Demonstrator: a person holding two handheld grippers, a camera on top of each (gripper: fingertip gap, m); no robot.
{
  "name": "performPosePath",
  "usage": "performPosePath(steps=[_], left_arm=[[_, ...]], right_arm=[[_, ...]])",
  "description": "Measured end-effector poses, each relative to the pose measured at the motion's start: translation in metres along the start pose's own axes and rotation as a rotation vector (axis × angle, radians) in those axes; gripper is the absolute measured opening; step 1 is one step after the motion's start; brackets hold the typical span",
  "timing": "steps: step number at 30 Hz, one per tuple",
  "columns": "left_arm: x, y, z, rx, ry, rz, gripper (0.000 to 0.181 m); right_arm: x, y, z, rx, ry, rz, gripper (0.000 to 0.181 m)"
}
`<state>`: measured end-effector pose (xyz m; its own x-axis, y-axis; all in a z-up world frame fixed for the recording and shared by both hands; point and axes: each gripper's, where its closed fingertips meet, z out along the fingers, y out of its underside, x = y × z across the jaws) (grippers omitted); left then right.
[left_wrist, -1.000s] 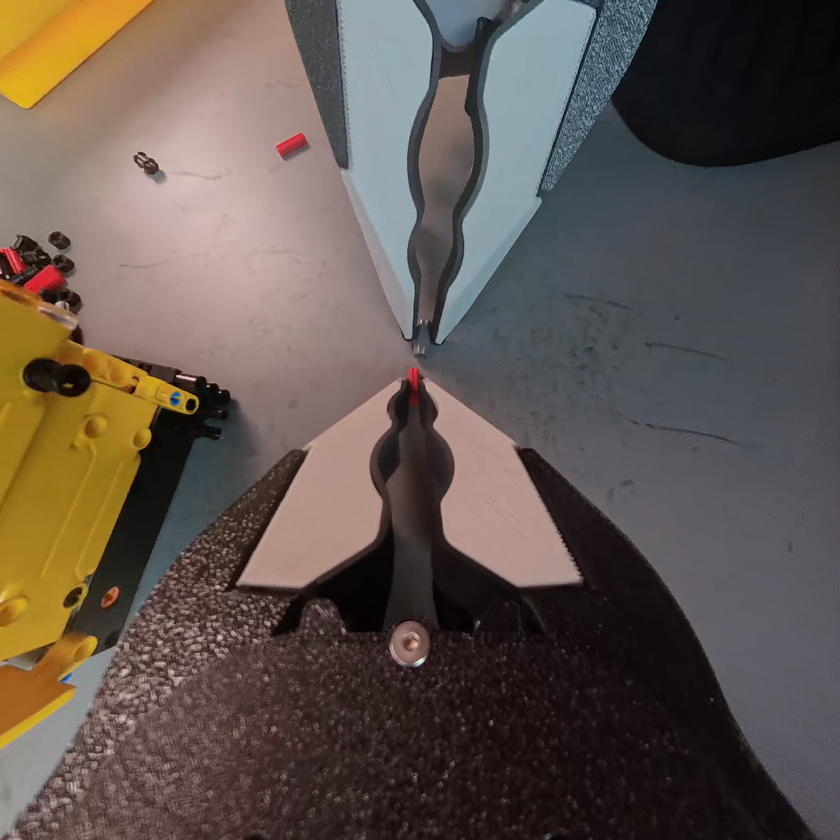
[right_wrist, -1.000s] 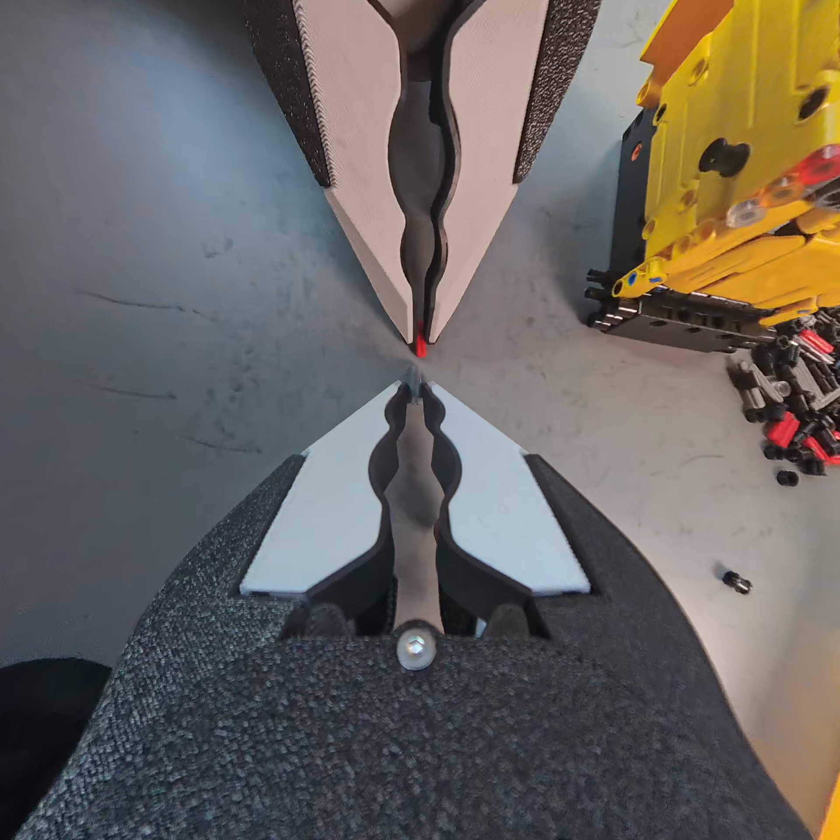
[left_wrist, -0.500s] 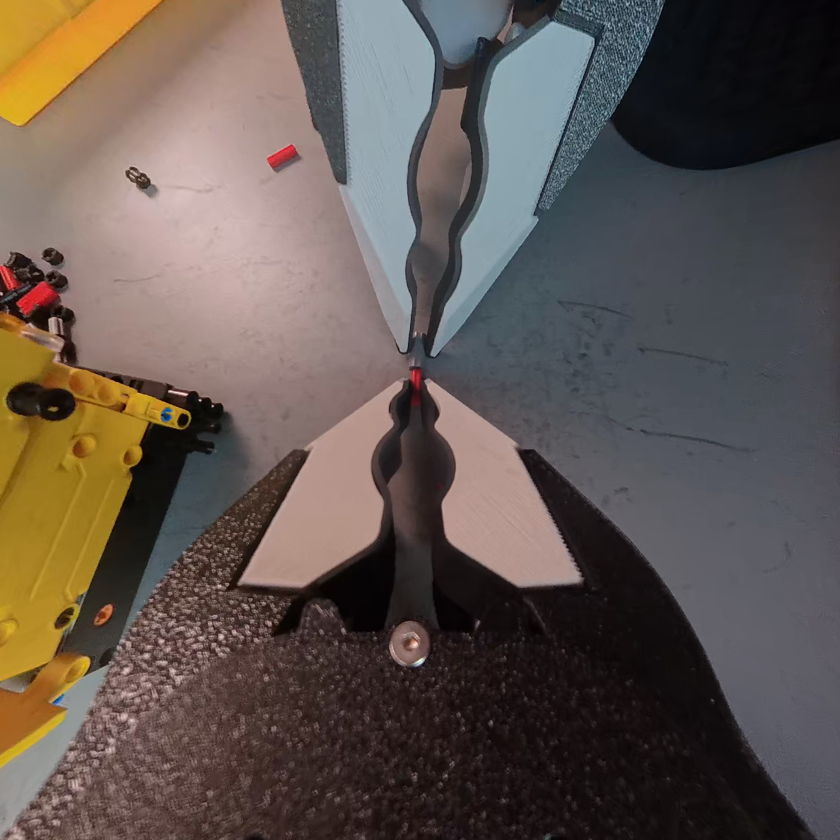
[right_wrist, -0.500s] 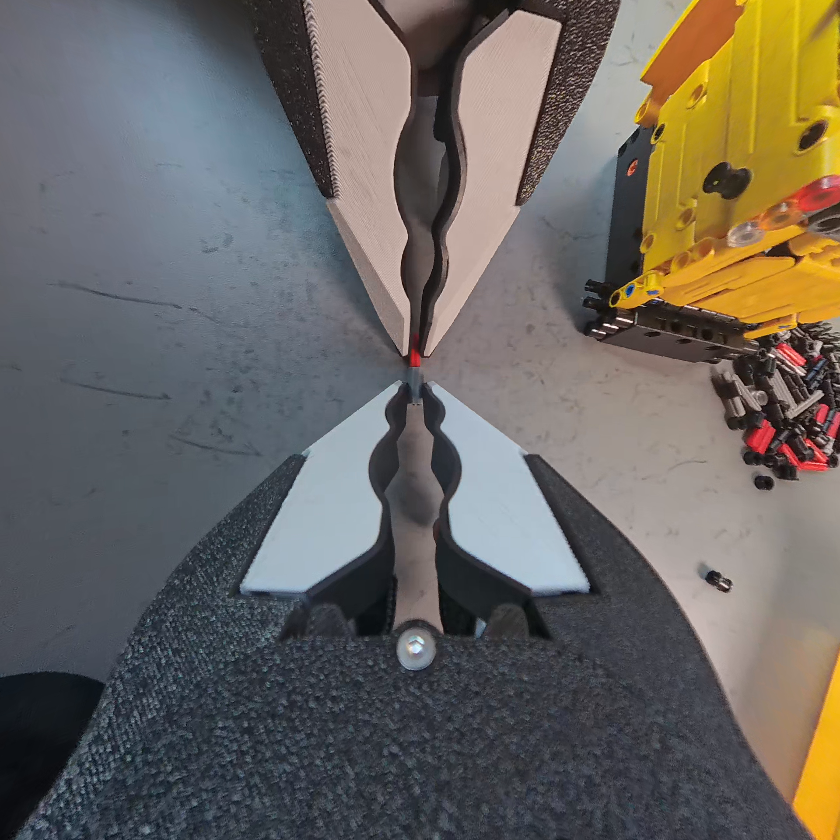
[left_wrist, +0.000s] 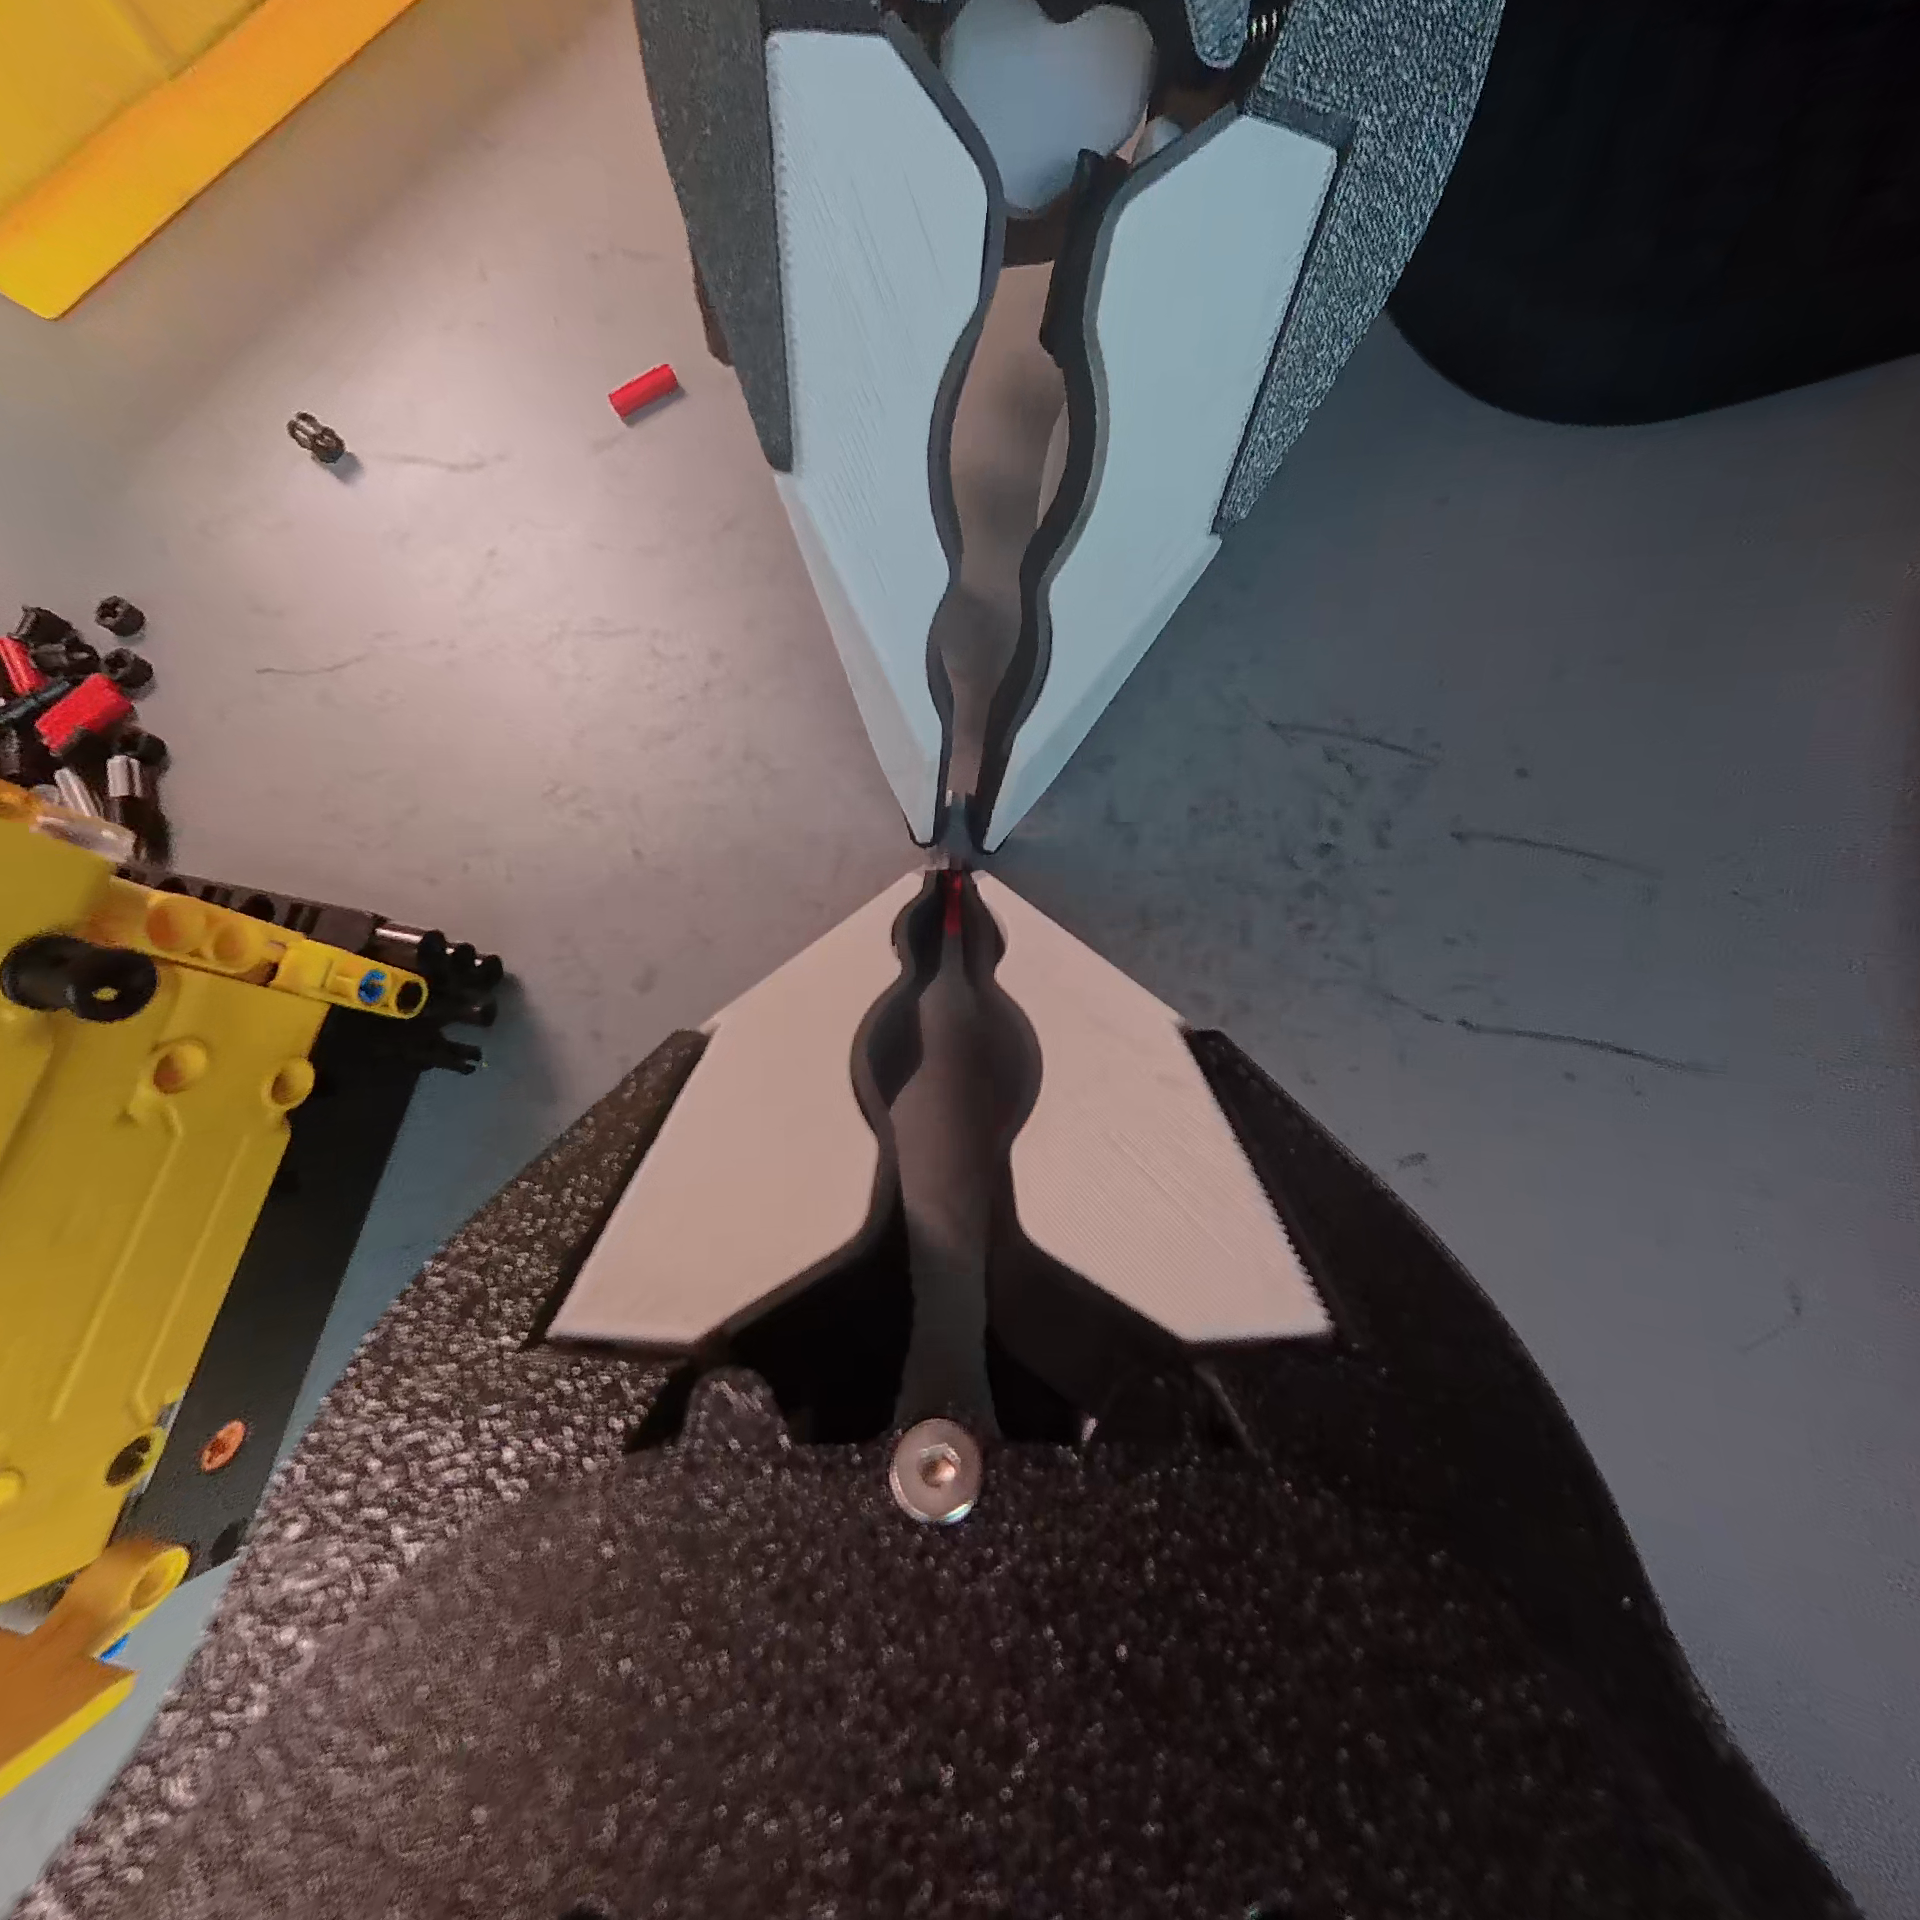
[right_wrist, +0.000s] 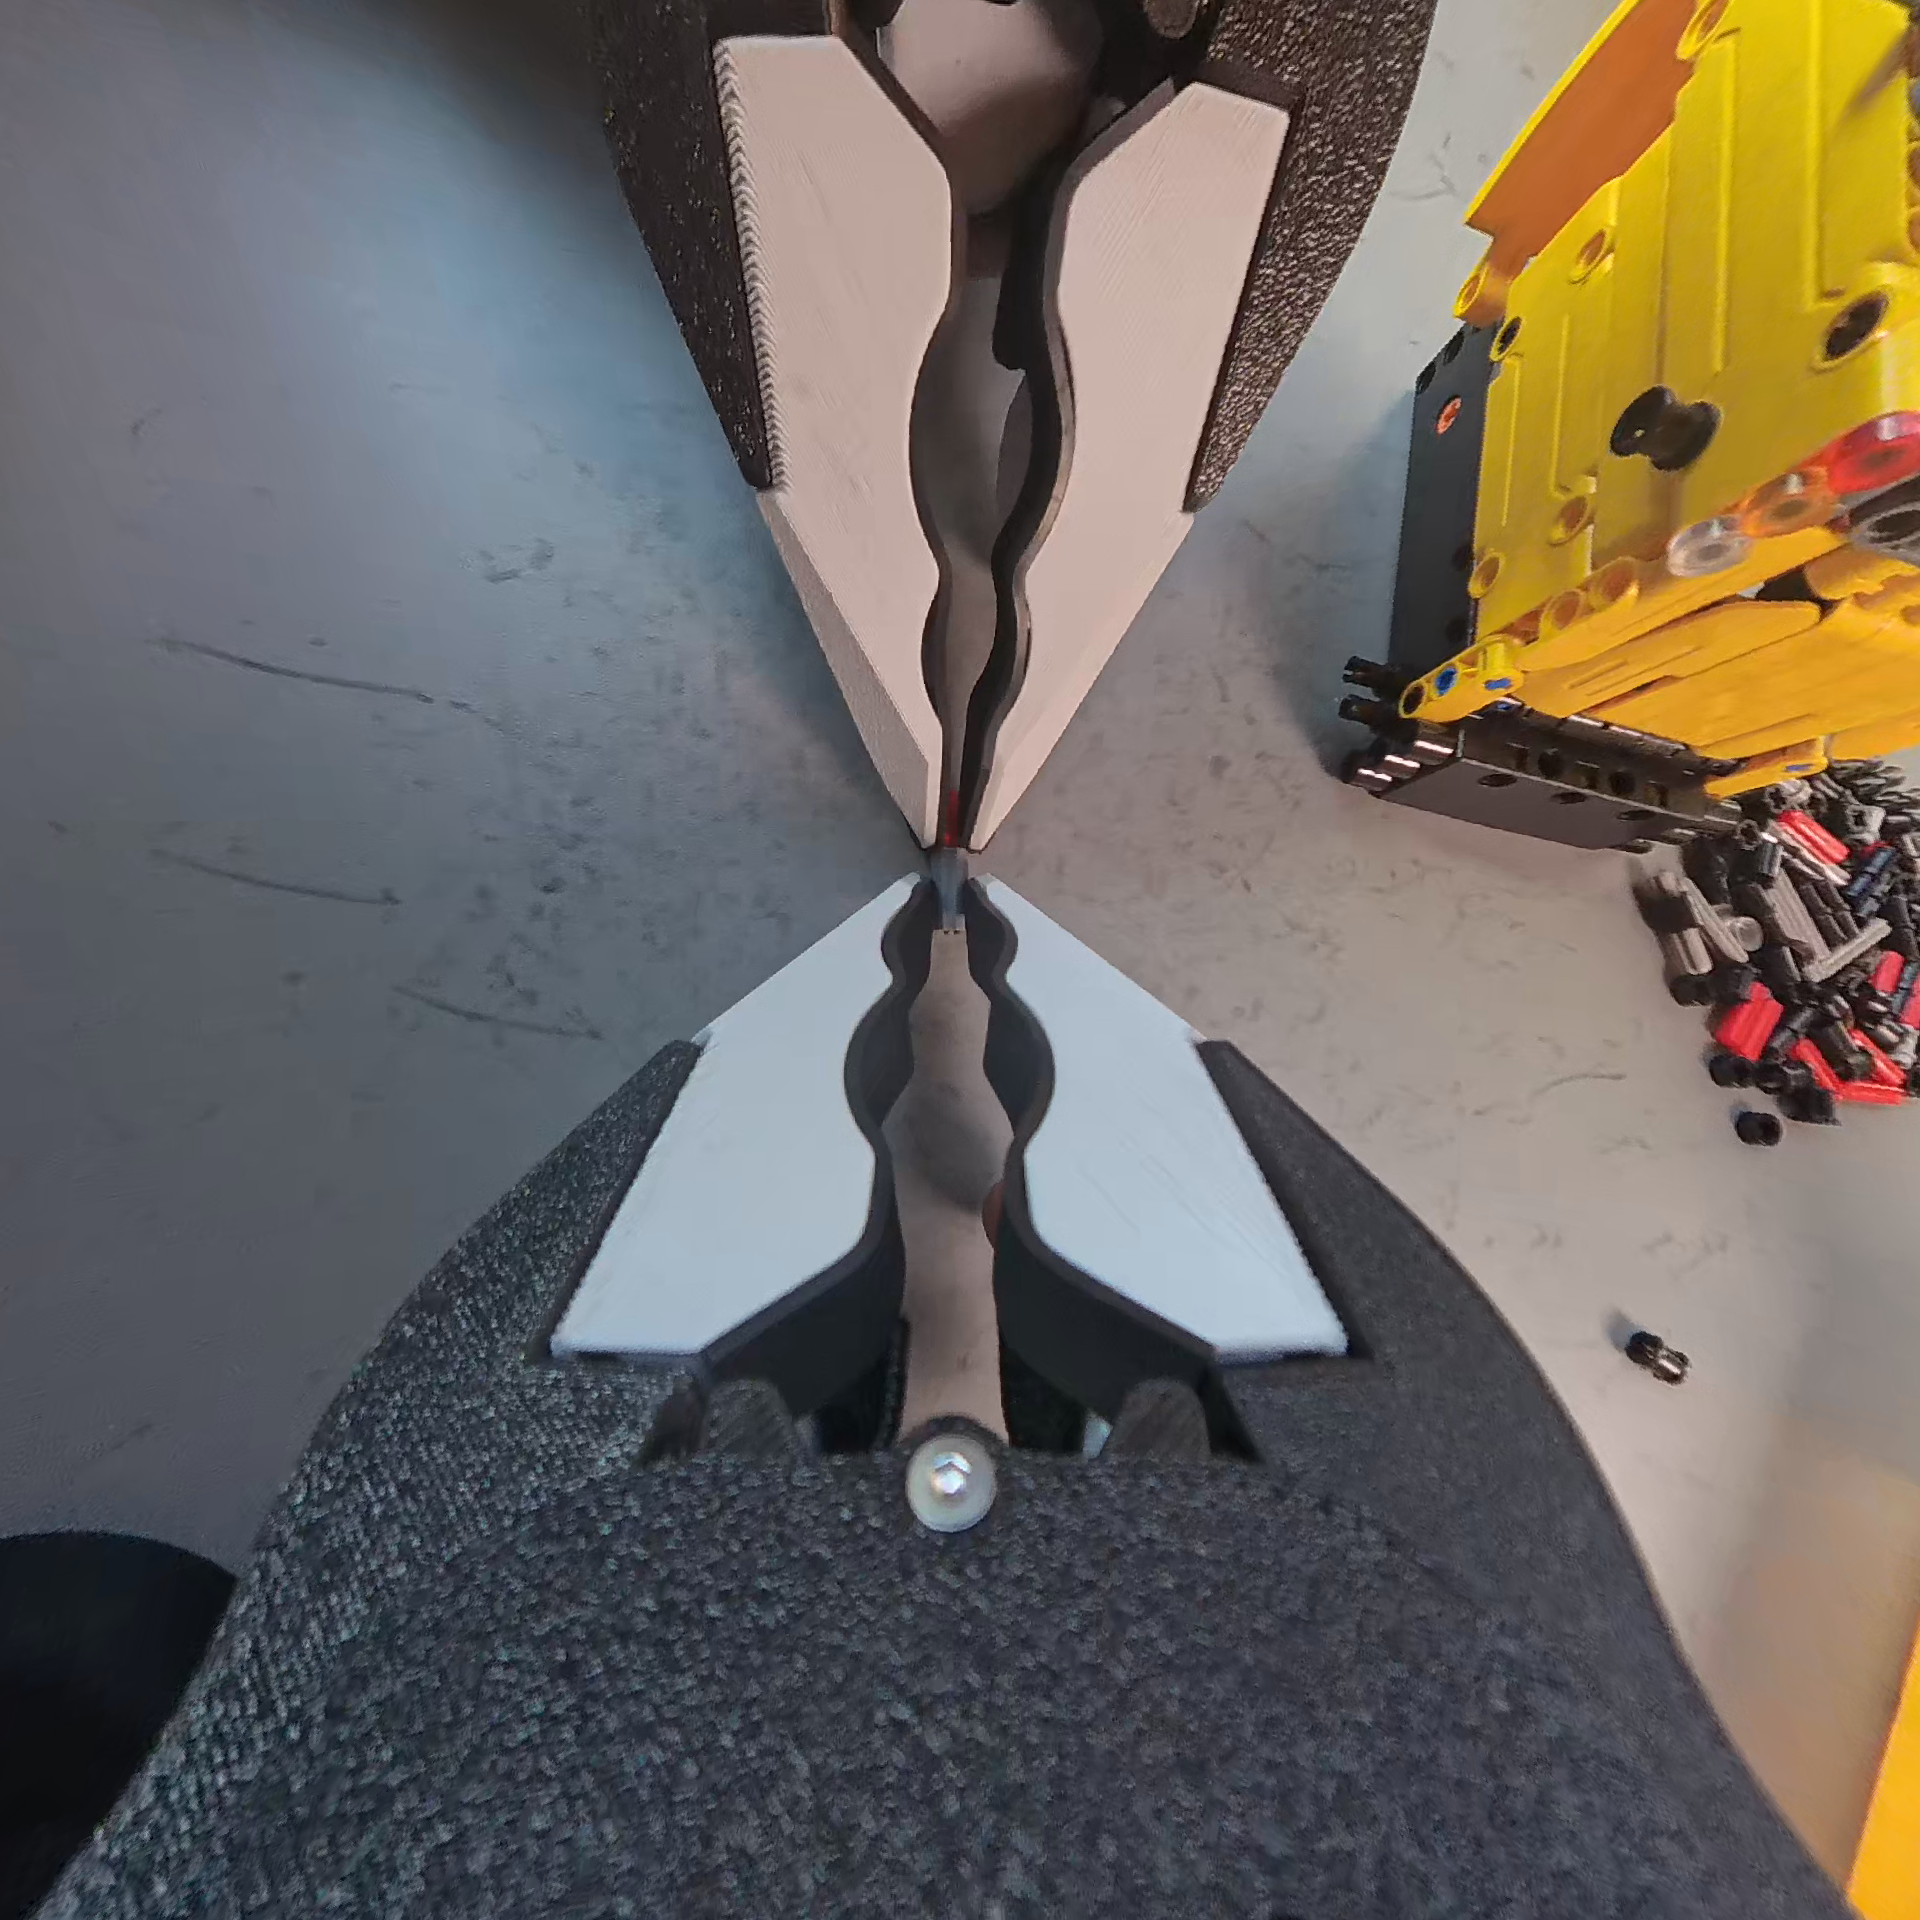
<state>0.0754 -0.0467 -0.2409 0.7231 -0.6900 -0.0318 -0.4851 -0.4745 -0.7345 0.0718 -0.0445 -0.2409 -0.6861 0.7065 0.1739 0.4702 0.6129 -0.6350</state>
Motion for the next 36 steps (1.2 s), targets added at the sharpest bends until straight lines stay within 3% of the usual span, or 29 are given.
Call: performPosePath(steps=[8, 10, 36], left_arm=[[0.001, 0.002, -0.001, 0.0, 0.038, -0.009, 0.002], [0.0, 0.006, -0.006, -0.01, 0.037, -0.001, 0.011], [0.001, 0.004, -0.003, -0.029, -0.003, 0.027, 0.0]], right_arm=[[0.0, -0.001, 0.001, 0.023, -0.008, 0.021, 0.005], [0.0, 0.0, 0.001, 0.032, -0.004, 0.024, 0.005], [0.0, -0.008, 0.002, 0.089, 0.051, -0.004, 0.003]])
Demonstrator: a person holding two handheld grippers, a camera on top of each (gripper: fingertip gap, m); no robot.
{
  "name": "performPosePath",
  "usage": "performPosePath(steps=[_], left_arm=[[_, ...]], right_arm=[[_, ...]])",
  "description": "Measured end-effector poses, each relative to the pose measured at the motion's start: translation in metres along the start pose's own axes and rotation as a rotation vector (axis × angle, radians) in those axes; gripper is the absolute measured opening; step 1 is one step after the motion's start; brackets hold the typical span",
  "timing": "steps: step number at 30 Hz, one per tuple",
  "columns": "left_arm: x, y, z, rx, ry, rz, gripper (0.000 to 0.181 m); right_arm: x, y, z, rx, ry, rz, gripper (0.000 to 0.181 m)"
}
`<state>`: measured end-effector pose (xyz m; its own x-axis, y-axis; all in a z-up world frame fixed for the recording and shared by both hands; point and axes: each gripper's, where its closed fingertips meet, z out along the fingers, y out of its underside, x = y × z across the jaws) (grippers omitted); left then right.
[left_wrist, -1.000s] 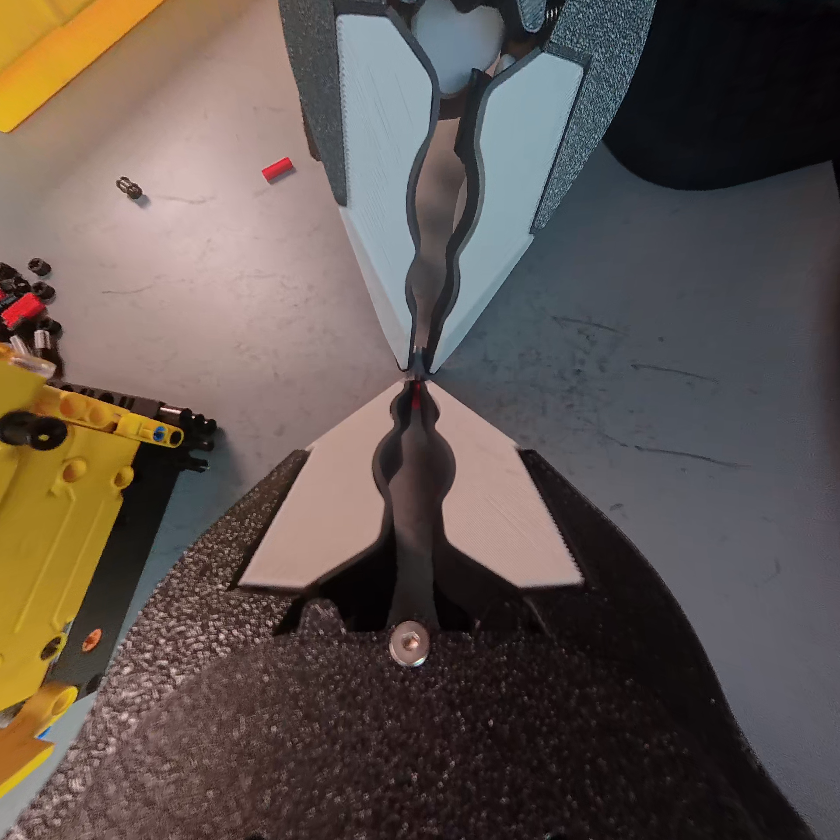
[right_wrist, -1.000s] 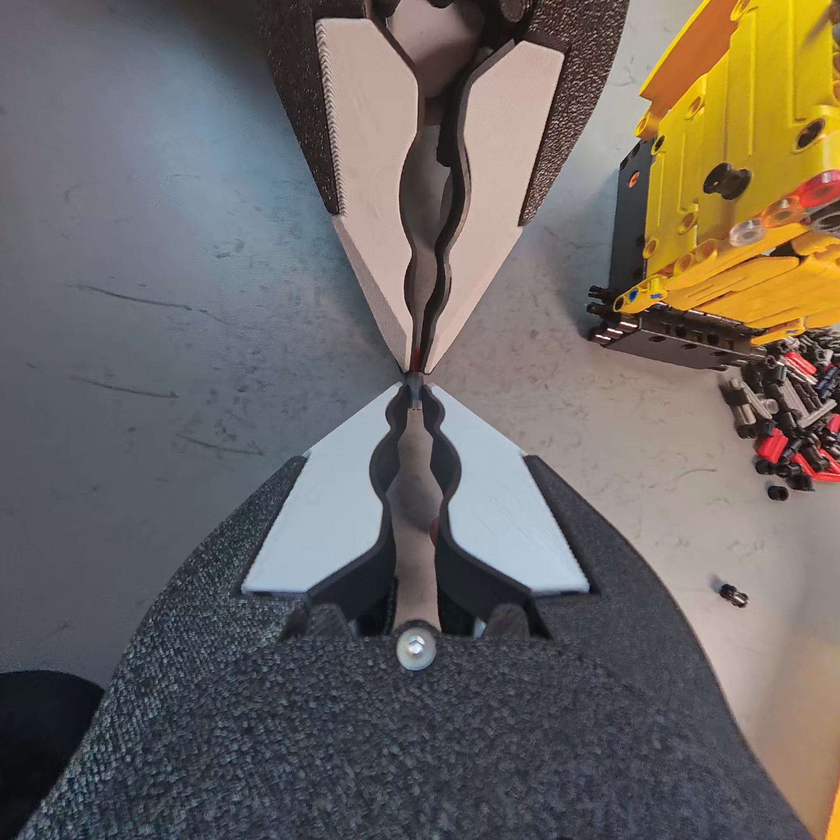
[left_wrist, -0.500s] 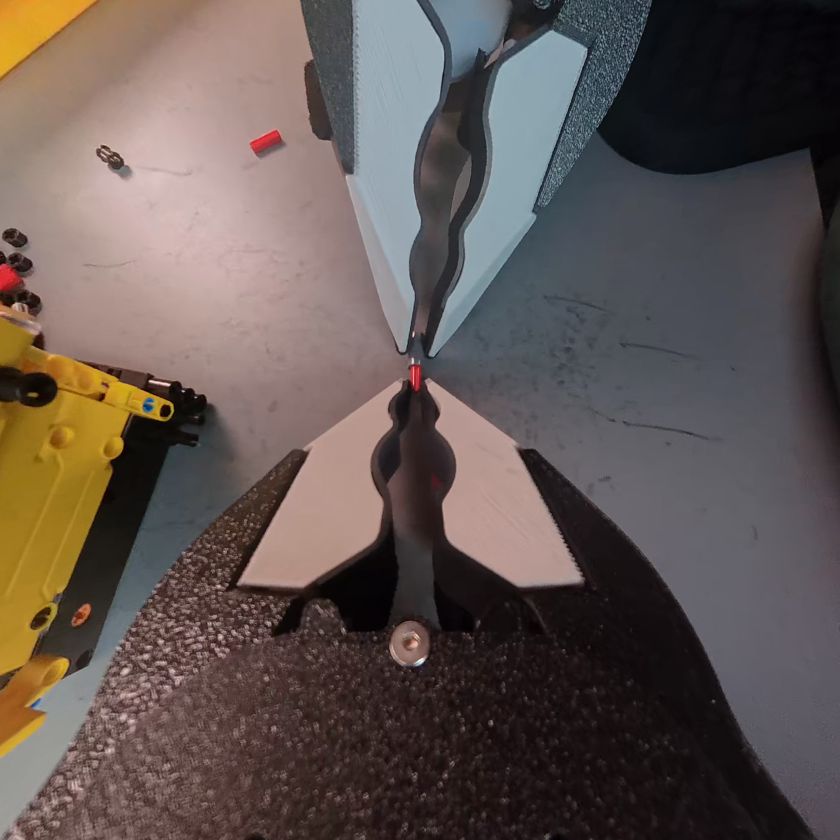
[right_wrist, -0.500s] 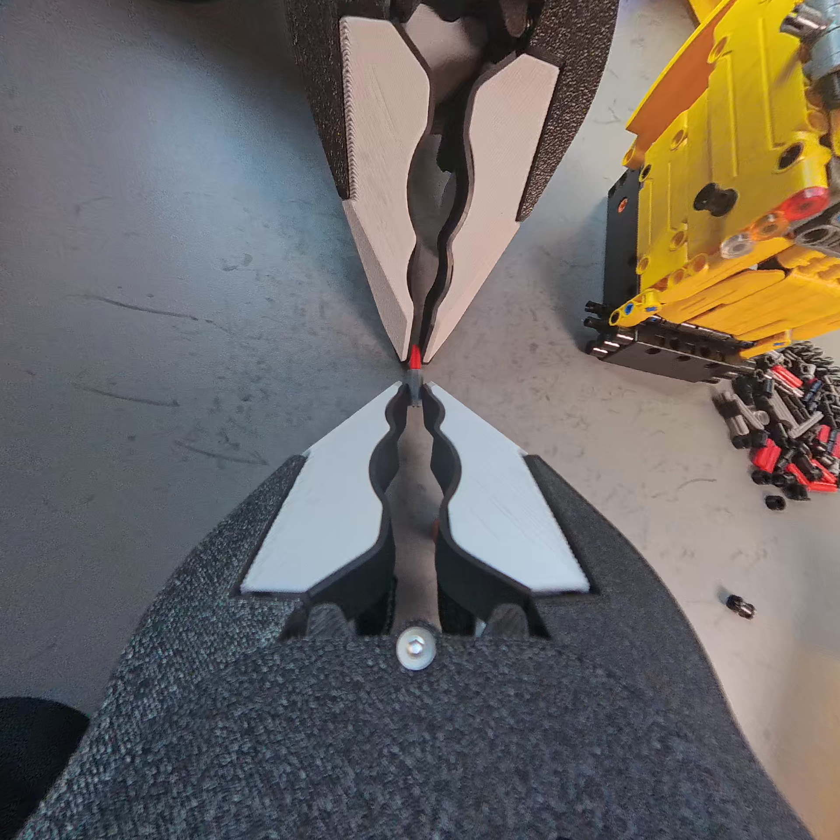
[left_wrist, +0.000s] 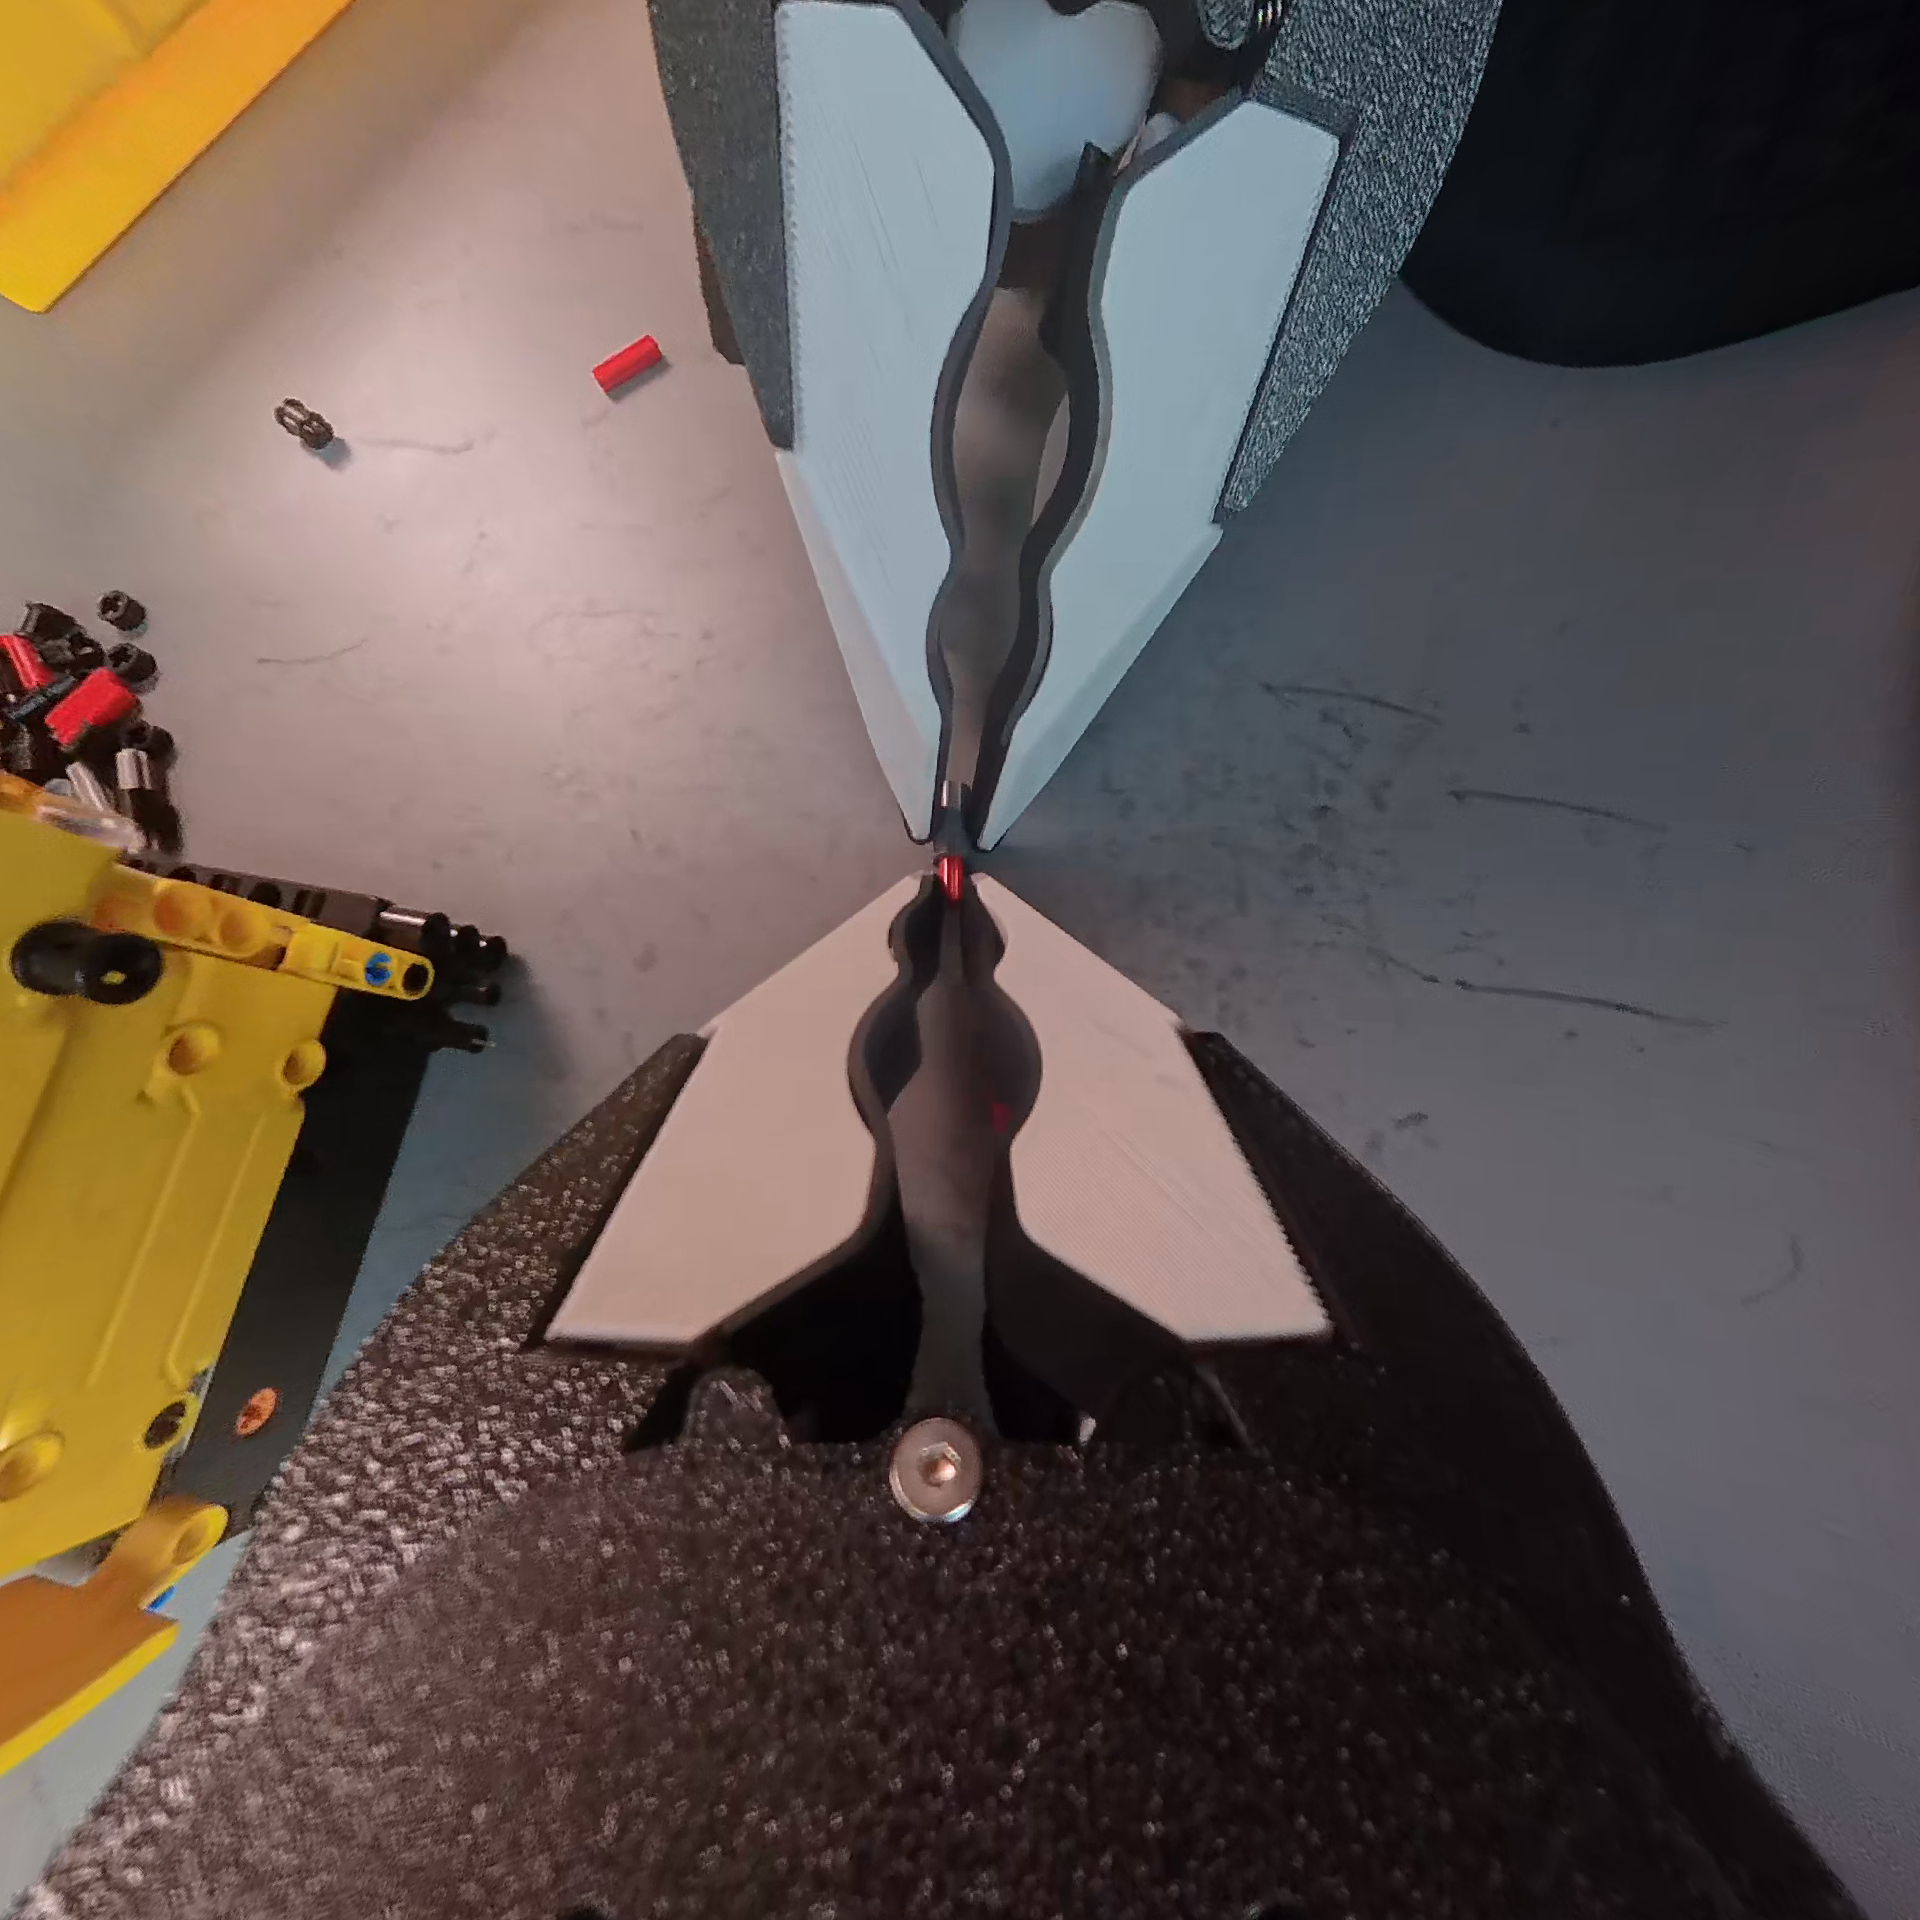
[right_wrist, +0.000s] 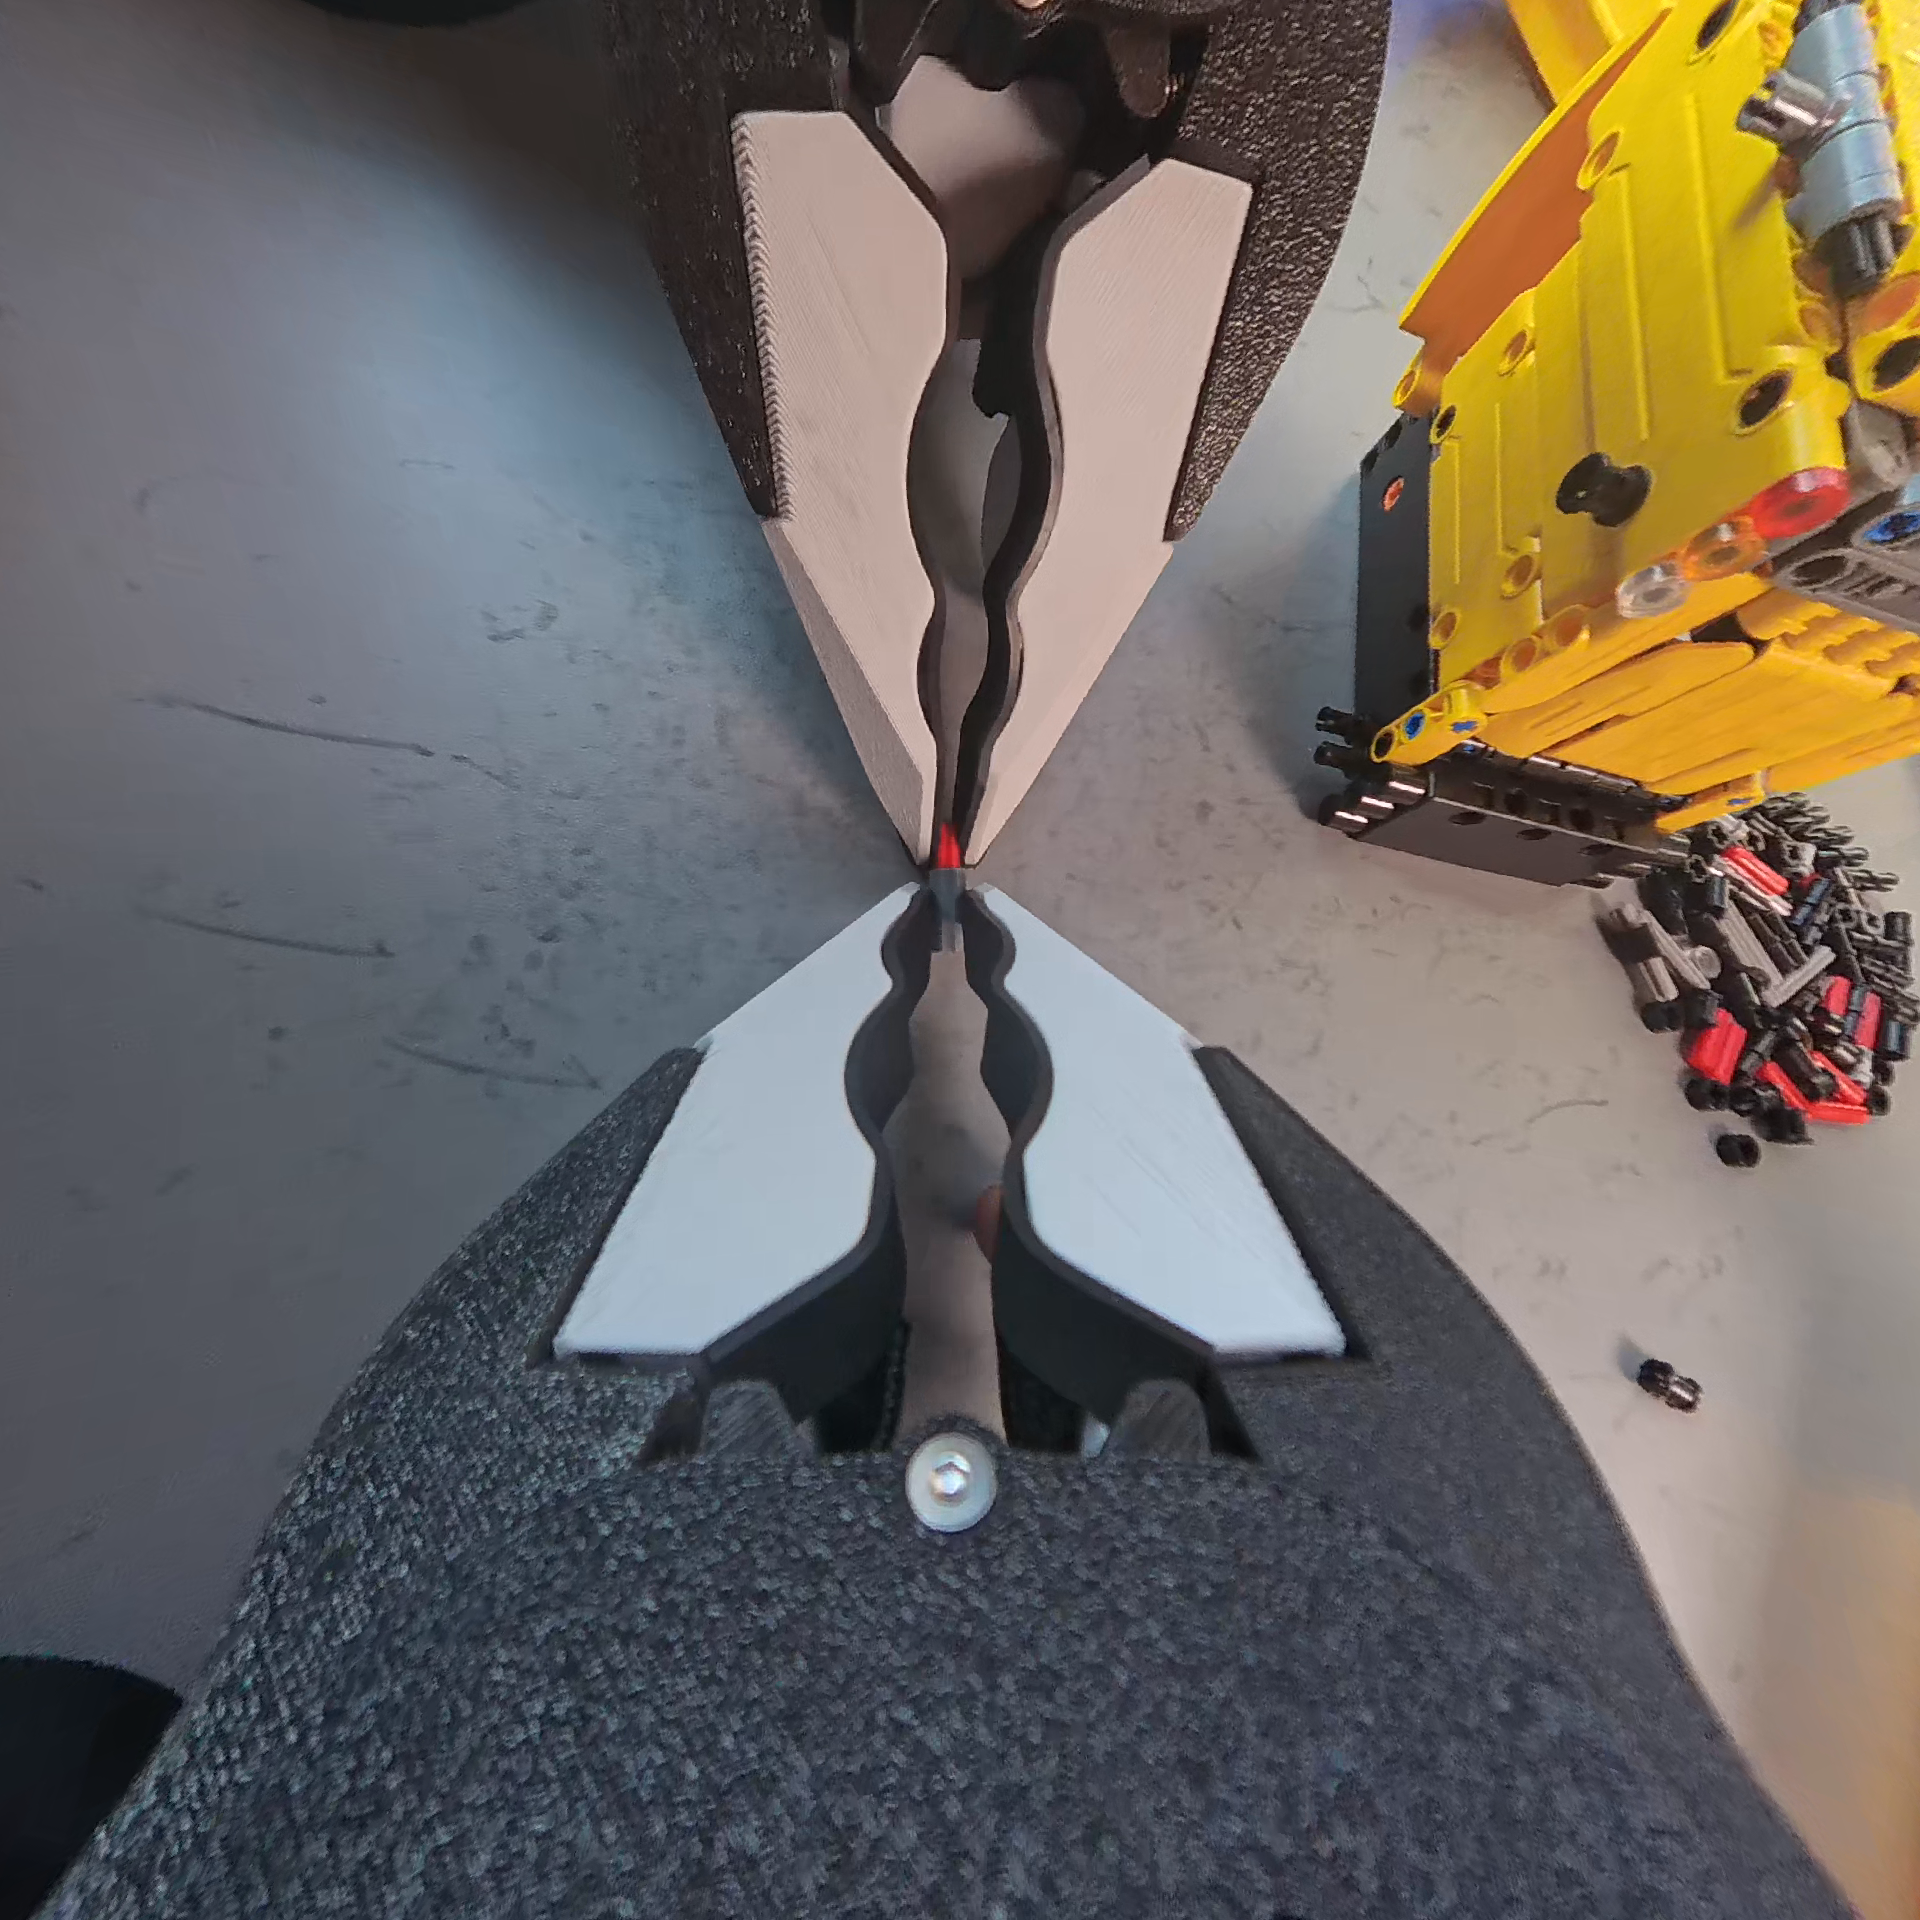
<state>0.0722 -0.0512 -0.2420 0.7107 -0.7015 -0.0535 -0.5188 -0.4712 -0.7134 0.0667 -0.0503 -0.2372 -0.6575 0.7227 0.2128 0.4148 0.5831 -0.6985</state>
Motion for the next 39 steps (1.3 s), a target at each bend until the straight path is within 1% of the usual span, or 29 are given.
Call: performPosePath(steps=[6, 9, 10, 11, 14, 16, 20, 25, 27, 29, 30, 33, 37, 39], left_arm=[[-0.002, -0.001, -0.005, 0.024, 0.013, -0.014, 0.002], [-0.015, -0.016, -0.027, 0.156, 0.009, -0.08, 0.003], [-0.021, -0.02, -0.034, 0.193, -0.016, -0.089, 0.003], [-0.026, -0.022, -0.039, 0.222, -0.045, -0.091, 0.003], [-0.032, -0.033, -0.05, 0.325, -0.096, -0.113, 0.003], [-0.034, -0.043, -0.056, 0.413, -0.094, -0.167, 0.003], [-0.038, -0.058, -0.069, 0.586, 0.029, -0.386, 0.003], [-0.041, -0.071, -0.082, 0.755, 0.189, -0.601, 0.003], [-0.04, -0.074, -0.085, 0.805, 0.254, -0.663, 0.003], [-0.04, -0.076, -0.085, 0.836, 0.301, -0.716, 0.002], [-0.039, -0.077, -0.085, 0.846, 0.329, -0.742, 0.003], [-0.036, -0.078, -0.084, 0.856, 0.387, -0.793, 0.003], [-0.031, -0.078, -0.083, 0.85, 0.458, -0.836, 0.003], [-0.028, -0.078, -0.084, 0.844, 0.517, -0.858, 0.003]], right_arm=[[0.002, -0.004, -0.001, 0.019, 0.014, 0.005, 0.004], [0.021, -0.025, -0.018, 0.136, 0.121, 0.004, 0.007], [0.029, -0.028, -0.024, 0.142, 0.171, -0.006, 0.011], [0.037, -0.027, -0.029, 0.144, 0.217, -0.012, 0.019], [0.048, -0.034, -0.036, 0.224, 0.279, 0.049, 0.023], [0.054, -0.042, -0.04, 0.253, 0.355, 0.023, 0.023], [0.064, -0.062, -0.054, 0.305, 0.529, -0.078, 0.021], [0.064, -0.077, -0.061, 0.342, 0.623, -0.132, 0.022], [0.062, -0.081, -0.058, 0.343, 0.629, -0.139, 0.031], [0.061, -0.085, -0.055, 0.351, 0.636, -0.132, 0.039], [0.062, -0.087, -0.054, 0.351, 0.65, -0.138, 0.04], [0.064, -0.089, -0.054, 0.34, 0.688, -0.174, 0.035], [0.058, -0.088, -0.052, 0.336, 0.645, -0.198, 0.029], [0.055, -0.088, -0.053, 0.34, 0.625, -0.219, 0.028]])
